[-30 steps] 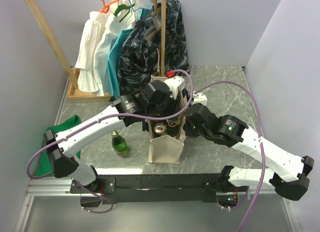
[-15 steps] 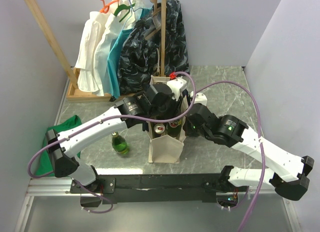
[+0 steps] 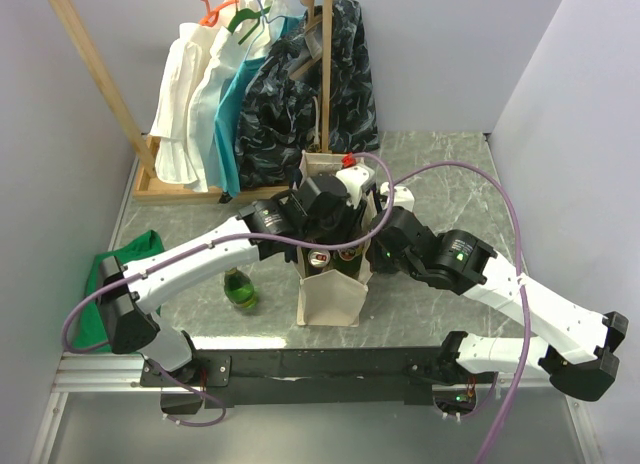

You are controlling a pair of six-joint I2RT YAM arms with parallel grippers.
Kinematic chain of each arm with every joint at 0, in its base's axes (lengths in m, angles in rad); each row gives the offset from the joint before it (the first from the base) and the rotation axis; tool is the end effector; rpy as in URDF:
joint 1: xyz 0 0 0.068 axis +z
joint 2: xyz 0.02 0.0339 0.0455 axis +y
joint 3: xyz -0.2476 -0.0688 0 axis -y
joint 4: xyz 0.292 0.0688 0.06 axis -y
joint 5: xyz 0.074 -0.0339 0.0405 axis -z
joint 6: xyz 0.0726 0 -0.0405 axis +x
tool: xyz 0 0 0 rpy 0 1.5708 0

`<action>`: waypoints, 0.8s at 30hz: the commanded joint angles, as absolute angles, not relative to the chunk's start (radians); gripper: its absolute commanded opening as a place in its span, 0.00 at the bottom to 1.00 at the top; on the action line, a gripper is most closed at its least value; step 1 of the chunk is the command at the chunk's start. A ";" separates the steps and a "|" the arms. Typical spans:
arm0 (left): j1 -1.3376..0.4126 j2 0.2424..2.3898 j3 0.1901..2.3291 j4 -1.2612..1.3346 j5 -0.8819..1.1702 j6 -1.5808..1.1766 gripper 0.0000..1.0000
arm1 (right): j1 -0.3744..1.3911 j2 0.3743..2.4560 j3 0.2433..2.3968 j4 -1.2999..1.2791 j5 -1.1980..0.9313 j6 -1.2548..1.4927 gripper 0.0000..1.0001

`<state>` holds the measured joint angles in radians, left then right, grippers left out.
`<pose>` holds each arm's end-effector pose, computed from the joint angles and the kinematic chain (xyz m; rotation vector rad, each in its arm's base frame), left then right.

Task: Place the beverage into the canvas bag
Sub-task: Place the drink in the canvas bag.

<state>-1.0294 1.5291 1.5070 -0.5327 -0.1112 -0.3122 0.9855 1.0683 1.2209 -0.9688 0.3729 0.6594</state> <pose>0.2270 -0.3619 0.3374 0.7070 2.0802 -0.6642 0.1752 0.2165 0.3310 -0.2073 2.3383 0.3793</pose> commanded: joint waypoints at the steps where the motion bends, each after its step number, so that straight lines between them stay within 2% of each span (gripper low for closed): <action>1: -1.037 1.496 1.508 -0.344 -0.104 -0.337 0.01 | 0.992 1.045 1.249 -0.939 0.387 0.646 0.00; 24: -1.038 1.517 1.390 -0.268 -0.120 -0.345 0.01 | 0.989 1.057 1.264 -0.943 0.397 0.623 0.00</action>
<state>-1.0309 1.5349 1.3739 -0.4236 -0.1135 -0.3202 0.9855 1.0702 1.2228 -0.9688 0.3733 0.6346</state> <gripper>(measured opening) 0.376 0.033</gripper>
